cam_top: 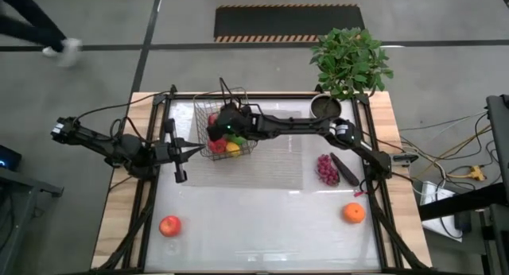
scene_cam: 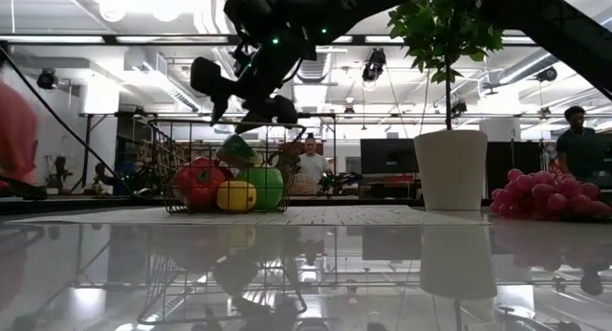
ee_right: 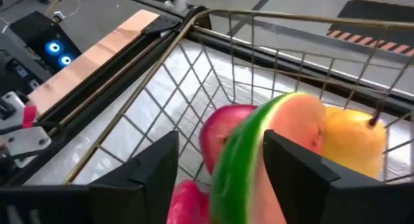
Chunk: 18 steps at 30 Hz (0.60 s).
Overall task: Build produce basket
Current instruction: Put the red sliced watermelon into the brown wire basket
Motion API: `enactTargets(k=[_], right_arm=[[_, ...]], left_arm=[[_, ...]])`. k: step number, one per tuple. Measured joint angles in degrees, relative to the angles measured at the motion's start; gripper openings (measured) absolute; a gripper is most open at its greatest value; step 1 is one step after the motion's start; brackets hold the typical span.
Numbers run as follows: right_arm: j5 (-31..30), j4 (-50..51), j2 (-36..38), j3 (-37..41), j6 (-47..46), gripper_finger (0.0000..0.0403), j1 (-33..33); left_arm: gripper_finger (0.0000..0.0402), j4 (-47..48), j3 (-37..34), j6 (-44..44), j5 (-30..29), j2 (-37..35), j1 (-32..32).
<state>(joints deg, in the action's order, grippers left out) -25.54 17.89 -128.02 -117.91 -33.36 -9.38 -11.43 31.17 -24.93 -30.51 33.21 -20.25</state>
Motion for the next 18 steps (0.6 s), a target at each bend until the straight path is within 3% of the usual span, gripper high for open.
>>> enactTargets(k=[5,8,18], right_arm=[[1.2,1.1,1.3,0.1,0.3,0.0221,0.0],[2.0,3.6,2.3,0.1,0.4,0.0207,0.0],[5.0,5.7,0.0,0.1,0.5,0.0051,0.0]], left_arm=[[0.0,0.0,-0.2,0.0,0.0,0.0,0.0],[0.0,0.0,-0.5,0.0,0.0,-0.3,0.0],[0.0,-0.1,-0.6,-0.8,0.0,-0.7,0.0]])
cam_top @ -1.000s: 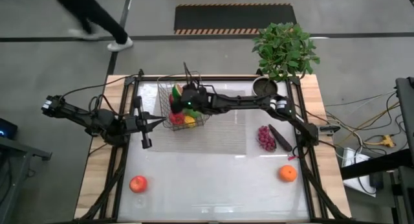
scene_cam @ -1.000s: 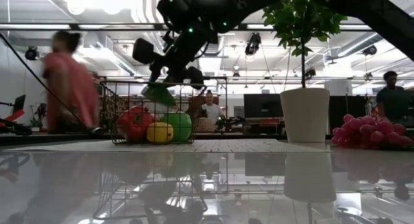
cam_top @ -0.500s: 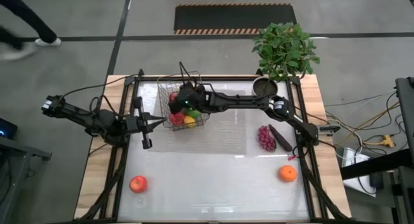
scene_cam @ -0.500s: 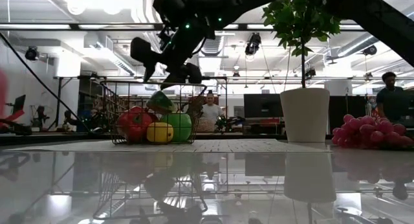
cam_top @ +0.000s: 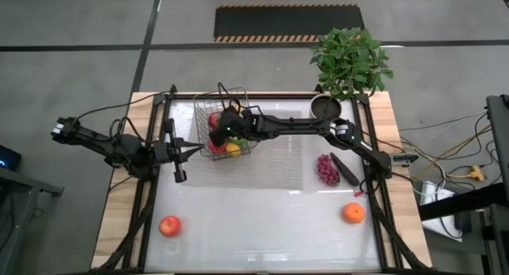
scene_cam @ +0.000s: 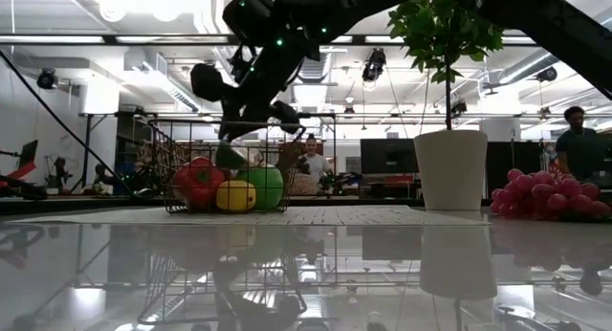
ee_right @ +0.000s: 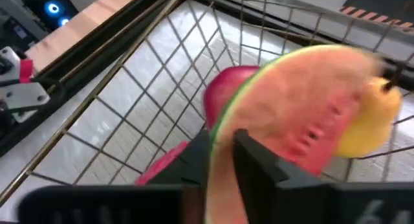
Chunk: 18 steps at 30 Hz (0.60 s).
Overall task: Build produce basket
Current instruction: Put the red sliced watermelon into the brown wire basket, then put the red apple into the brown wire basket
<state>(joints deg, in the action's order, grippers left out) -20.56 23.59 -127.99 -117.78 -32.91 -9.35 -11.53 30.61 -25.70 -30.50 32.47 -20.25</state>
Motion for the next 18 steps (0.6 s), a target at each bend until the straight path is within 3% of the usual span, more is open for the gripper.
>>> enactTargets(k=[4,12,18], right_arm=[[-0.1,0.1,-0.1,0.0,0.9,0.0014,0.0],[-0.3,1.1,3.0,-1.1,7.7,0.0018,0.8],[-0.5,11.0,7.1,-1.3,14.1,0.0018,3.3]], left_arm=[[0.0,0.0,0.0,-0.4,0.0,0.0,0.0],[0.0,0.0,-0.2,-0.2,0.0,0.1,0.0],[0.0,-0.2,-0.7,4.7,0.2,1.6,0.0]])
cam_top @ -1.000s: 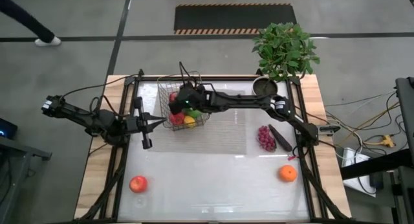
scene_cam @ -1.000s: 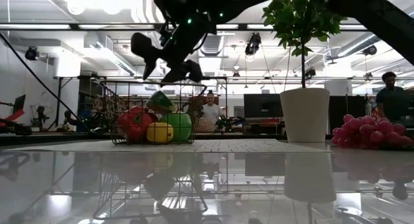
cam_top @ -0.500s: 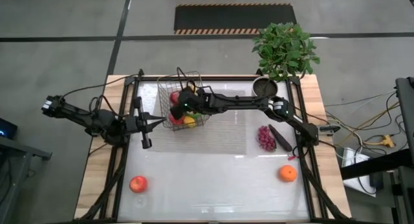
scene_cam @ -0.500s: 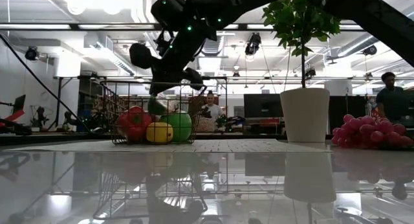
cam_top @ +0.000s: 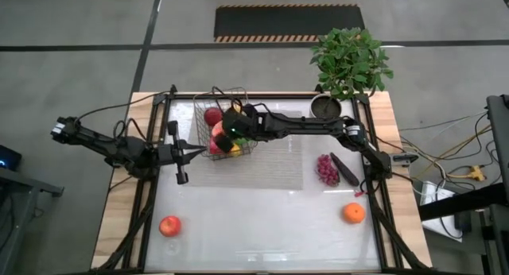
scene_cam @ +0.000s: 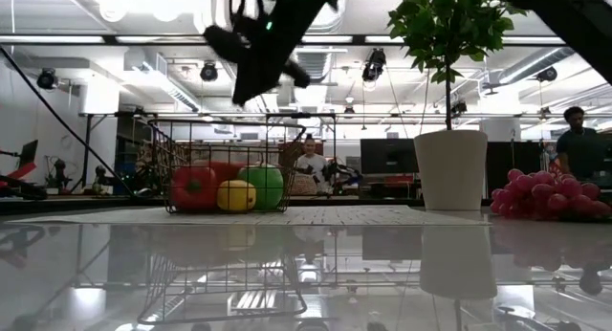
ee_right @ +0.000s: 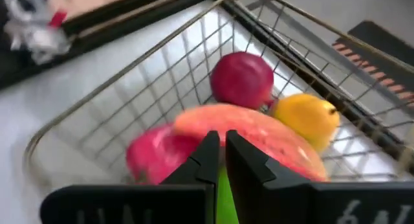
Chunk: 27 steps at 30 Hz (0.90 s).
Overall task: Build produce basket
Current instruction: Put the red apple into the brown wire basket
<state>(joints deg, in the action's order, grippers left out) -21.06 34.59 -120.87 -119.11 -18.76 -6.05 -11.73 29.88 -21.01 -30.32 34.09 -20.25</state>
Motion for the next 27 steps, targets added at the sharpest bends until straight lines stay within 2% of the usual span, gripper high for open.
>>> enactTargets(k=[7,12,20,27], right_arm=[[0.0,11.9,6.8,1.3,4.7,0.0018,5.8],[0.0,14.6,12.2,5.5,6.6,0.0018,11.0],[-0.6,10.2,21.7,20.6,8.2,0.0018,20.1],[-1.0,-2.5,27.7,36.2,12.6,0.0018,27.2]], left_arm=[[0.0,-2.9,-1.5,11.3,0.4,5.5,-0.1],[0.0,-4.8,-0.5,18.1,1.5,11.0,-0.5],[0.0,-5.0,3.2,25.2,2.1,17.5,-4.6],[0.0,-4.9,5.1,33.4,7.3,21.9,-11.2]])
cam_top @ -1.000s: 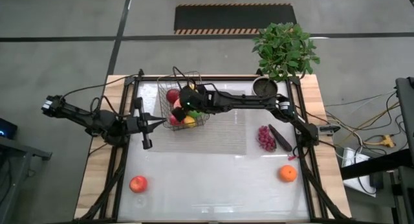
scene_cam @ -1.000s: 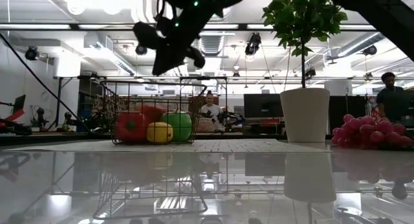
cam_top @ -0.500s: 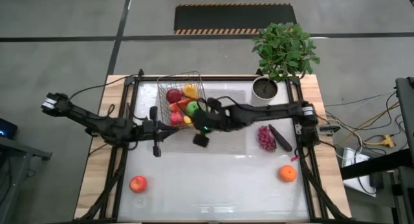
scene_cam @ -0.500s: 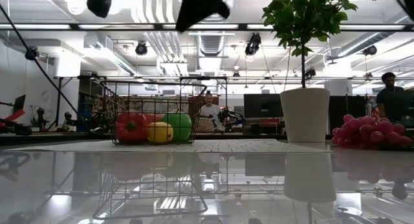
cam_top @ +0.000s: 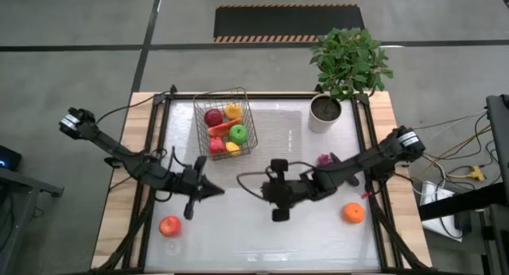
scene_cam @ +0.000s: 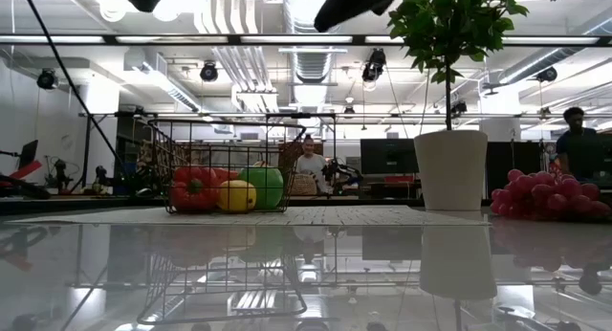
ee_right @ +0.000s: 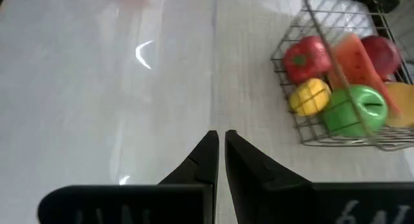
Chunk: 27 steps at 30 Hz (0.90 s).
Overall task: Build produce basket
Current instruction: Put the red apple into the brown wire basket
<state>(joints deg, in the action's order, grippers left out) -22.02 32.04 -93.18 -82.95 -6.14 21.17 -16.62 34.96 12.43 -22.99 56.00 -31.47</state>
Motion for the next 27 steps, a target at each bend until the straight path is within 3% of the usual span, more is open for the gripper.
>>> enactTargets(k=[3,8,12,16,22,27], right_arm=[[-0.7,-8.3,2.6,6.0,2.2,0.0018,1.8],[-0.6,-20.9,6.4,15.0,3.8,0.0018,2.8],[-0.7,-29.7,8.4,20.8,4.8,0.0018,2.8],[-0.6,-33.9,9.5,24.8,5.7,0.0018,2.8],[-0.3,-37.5,9.9,27.0,6.8,0.0018,2.8],[-0.3,-38.0,9.9,27.1,6.2,0.0022,2.8]], left_arm=[[0.0,1.8,0.0,7.2,1.6,1.0,-3.0],[0.0,11.3,1.0,27.0,0.7,2.8,-7.1],[0.0,23.8,4.4,42.6,-0.3,7.1,-9.5],[0.0,42.7,12.4,56.6,10.3,12.8,-11.2],[0.0,70.9,26.1,56.9,30.2,21.1,-13.8],[0.0001,83.8,30.1,58.2,31.9,23.5,-14.5]])
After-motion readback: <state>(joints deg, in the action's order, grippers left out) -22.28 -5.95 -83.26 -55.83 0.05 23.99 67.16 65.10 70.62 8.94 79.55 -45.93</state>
